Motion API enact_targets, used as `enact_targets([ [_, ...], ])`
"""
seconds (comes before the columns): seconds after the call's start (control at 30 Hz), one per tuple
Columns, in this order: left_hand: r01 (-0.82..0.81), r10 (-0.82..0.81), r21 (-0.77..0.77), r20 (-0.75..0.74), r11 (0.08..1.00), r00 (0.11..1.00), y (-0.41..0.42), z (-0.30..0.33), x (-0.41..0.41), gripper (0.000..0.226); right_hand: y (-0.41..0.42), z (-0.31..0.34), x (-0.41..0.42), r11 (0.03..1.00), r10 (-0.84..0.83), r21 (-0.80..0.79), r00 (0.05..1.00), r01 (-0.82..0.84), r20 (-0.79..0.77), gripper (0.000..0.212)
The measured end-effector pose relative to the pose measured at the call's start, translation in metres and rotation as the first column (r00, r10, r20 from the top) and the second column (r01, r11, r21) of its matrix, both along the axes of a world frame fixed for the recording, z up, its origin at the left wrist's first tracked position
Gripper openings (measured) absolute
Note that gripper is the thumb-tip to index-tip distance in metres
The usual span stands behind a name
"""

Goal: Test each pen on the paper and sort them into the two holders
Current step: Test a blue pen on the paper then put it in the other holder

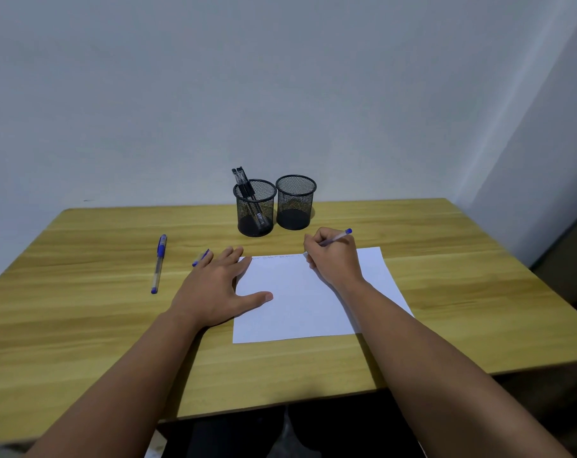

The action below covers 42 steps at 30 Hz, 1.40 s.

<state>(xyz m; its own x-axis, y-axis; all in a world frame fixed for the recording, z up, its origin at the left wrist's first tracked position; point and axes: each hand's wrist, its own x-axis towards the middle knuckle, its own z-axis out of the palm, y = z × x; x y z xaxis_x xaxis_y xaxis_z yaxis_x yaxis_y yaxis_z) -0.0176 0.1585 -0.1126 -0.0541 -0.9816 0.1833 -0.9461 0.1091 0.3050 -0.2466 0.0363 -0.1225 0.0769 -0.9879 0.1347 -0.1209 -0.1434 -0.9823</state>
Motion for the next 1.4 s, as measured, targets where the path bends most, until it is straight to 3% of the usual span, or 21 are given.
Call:
enact_targets([
  [1.4,-0.002,0.002,-0.011,-0.004,1.0,1.0,0.0004,-0.0007,0.0005,0.103,-0.003,-0.0018,0.0002,0.986,-0.146,-0.11,0.973,0.128,-0.18,0.037],
])
